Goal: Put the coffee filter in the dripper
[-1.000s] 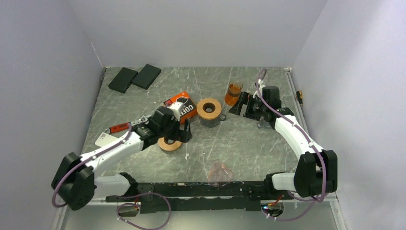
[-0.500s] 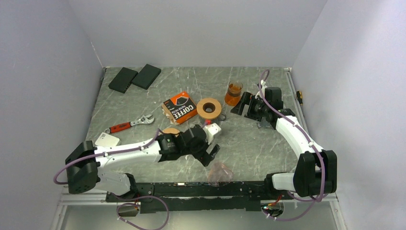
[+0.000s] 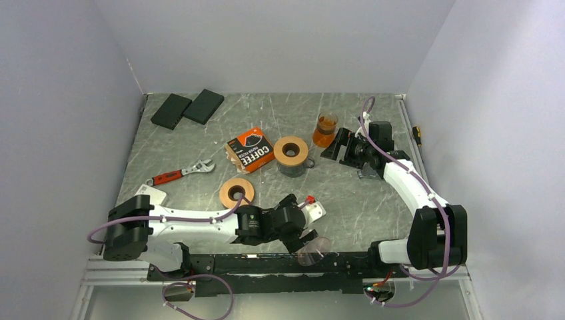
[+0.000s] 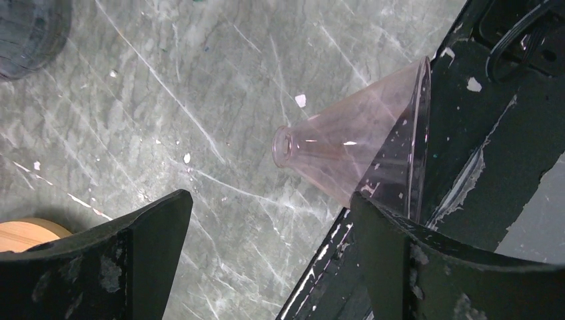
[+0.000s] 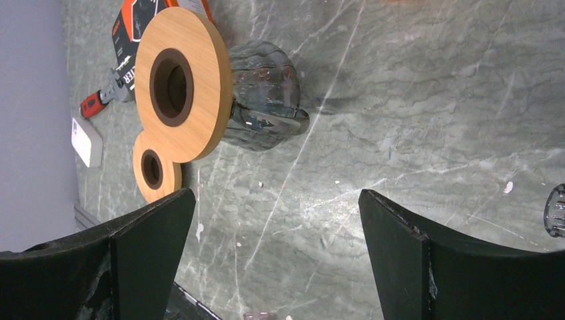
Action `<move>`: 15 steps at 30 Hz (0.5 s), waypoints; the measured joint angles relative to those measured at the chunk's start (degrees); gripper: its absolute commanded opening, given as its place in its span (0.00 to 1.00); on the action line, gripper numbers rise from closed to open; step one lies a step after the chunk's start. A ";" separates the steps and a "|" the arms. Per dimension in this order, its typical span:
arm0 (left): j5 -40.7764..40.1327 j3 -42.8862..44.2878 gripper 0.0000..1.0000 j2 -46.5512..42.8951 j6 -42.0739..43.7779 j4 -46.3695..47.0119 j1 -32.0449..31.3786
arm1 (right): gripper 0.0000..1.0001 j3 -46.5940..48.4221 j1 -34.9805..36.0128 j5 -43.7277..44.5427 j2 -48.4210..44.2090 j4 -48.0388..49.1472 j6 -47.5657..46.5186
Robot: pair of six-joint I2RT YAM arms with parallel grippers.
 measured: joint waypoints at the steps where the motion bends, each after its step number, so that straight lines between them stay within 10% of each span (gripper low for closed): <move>1: -0.48 0.20 0.97 0.00 -0.07 0.04 -0.17 | 0.99 0.00 -0.02 -0.07 0.00 0.00 0.00; 15: -3.61 5.44 0.92 -2.19 -2.78 -2.73 -1.40 | 0.99 -0.09 -0.24 -1.18 0.96 0.39 0.04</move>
